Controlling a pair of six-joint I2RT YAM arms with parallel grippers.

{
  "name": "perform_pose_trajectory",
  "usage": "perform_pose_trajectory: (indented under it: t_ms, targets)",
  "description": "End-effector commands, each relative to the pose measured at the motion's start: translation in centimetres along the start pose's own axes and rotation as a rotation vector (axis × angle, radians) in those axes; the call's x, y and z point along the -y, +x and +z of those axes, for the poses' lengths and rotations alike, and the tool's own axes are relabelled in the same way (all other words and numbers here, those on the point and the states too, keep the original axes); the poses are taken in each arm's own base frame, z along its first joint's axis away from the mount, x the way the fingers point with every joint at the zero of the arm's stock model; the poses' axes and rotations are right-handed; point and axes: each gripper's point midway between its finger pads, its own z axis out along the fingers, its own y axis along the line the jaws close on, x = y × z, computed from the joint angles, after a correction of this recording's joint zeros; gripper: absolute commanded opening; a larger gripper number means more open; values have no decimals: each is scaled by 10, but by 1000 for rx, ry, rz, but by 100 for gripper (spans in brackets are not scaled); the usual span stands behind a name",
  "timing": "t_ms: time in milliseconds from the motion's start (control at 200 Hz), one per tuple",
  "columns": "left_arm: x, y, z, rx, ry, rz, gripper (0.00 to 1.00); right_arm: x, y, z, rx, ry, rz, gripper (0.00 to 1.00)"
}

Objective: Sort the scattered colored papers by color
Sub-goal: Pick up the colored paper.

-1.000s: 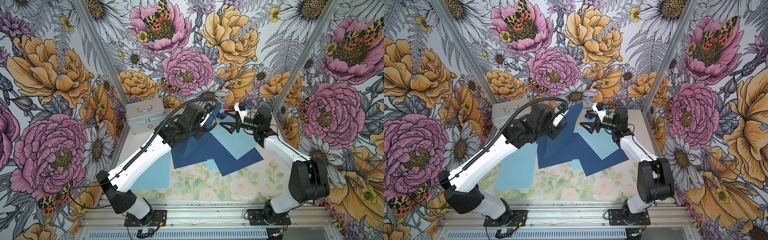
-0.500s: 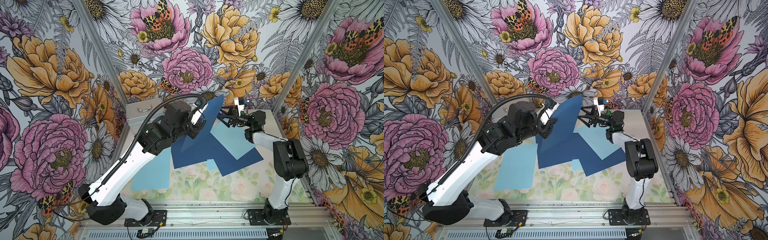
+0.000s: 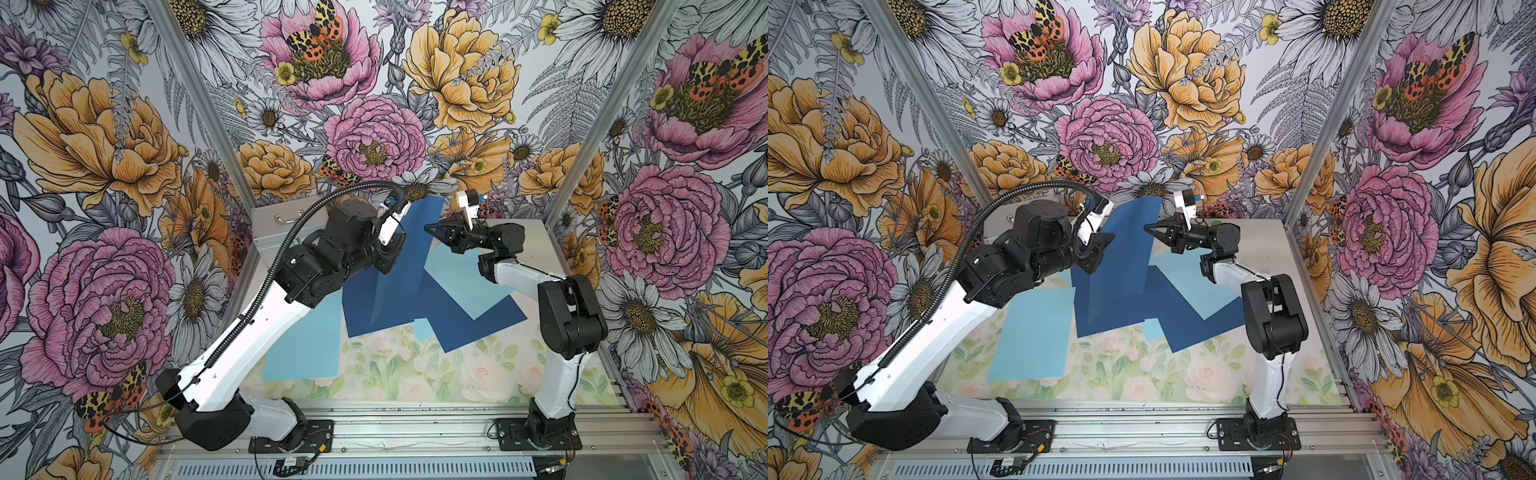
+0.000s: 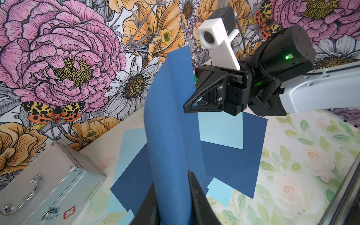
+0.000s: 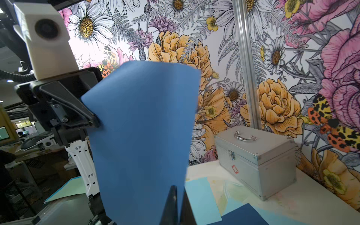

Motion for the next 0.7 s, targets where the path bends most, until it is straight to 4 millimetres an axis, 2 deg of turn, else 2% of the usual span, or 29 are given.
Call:
perform_pose_trajectory:
  t_ms: [0,65,120,235,310,400,515,620,696]
  targets:
    - [-6,-7,-6,43,-1,-35,25,-8,-2,-1,-4,-13,1,0]
    - [-10,-5,-4,39,-12,-45,30,-8,-2,-1,-3,-13,4,0]
    - [-16,-2,-3,33,-32,-59,38,-7,-2,-2,-5,-12,6,0]
    - [-36,3,-3,22,-105,-103,75,-5,-5,-5,5,1,-2,0]
    - [-63,10,-6,10,-227,-151,97,-1,-7,-10,11,15,-5,0]
    - [-89,21,-11,-5,-345,-210,98,4,-8,-15,14,32,-10,0]
    - [-114,37,-24,-4,-437,-302,98,21,-7,-24,29,87,4,0]
    - [-125,50,-32,11,-443,-387,98,59,8,-29,-30,227,45,0]
    - [-127,59,-35,16,-442,-418,98,87,31,-31,-210,406,28,0]
